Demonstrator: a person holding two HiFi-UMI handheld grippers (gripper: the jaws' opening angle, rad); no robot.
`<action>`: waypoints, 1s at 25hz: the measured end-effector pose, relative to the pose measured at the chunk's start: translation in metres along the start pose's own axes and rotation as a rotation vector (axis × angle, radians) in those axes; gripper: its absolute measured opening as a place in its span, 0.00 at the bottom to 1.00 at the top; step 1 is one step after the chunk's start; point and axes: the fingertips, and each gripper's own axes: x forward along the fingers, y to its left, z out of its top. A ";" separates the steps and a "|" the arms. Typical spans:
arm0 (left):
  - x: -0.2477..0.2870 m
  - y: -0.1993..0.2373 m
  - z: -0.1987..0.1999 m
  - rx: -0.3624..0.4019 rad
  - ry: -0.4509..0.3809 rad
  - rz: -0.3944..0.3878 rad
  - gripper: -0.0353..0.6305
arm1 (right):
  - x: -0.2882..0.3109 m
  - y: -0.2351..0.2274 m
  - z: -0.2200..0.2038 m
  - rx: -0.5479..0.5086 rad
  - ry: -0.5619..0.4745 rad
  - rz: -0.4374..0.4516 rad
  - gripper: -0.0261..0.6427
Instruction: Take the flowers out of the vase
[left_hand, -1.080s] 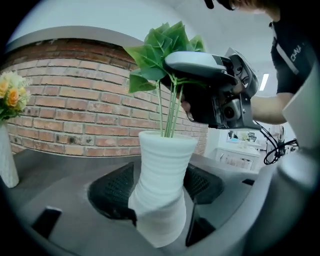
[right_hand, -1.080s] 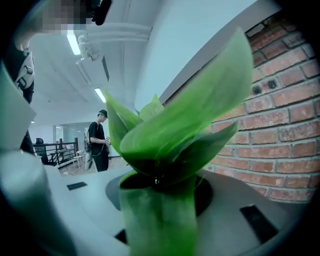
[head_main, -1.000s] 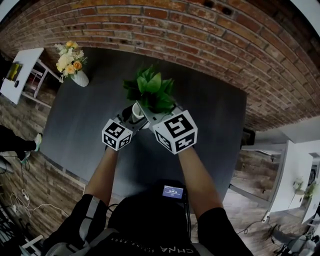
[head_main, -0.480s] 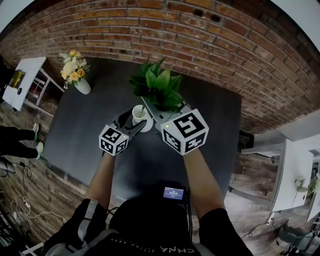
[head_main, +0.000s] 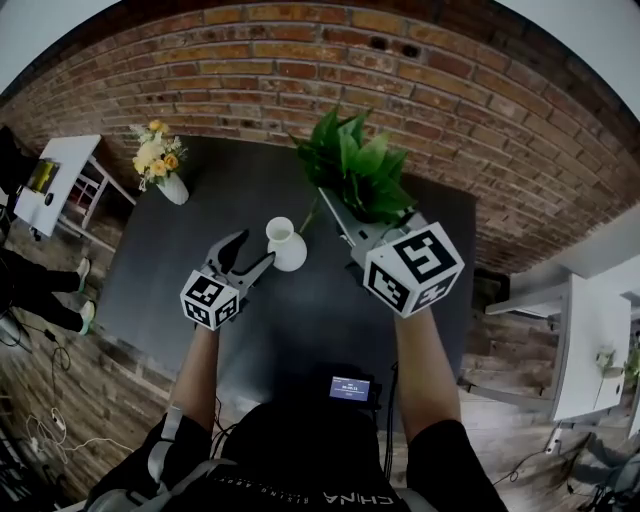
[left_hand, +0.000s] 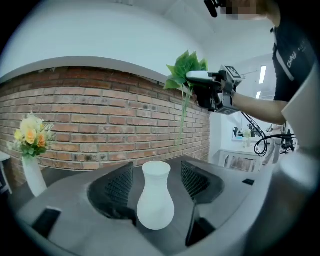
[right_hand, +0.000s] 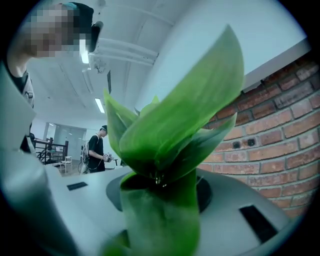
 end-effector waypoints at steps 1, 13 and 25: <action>-0.006 -0.001 0.001 -0.001 -0.007 0.008 0.48 | -0.007 -0.003 -0.006 -0.002 0.020 -0.013 0.19; -0.048 -0.021 0.014 -0.020 -0.088 0.103 0.38 | -0.064 0.003 -0.146 0.168 0.259 -0.106 0.19; -0.057 -0.050 0.017 -0.010 -0.099 0.072 0.06 | -0.086 0.015 -0.168 0.181 0.296 -0.117 0.19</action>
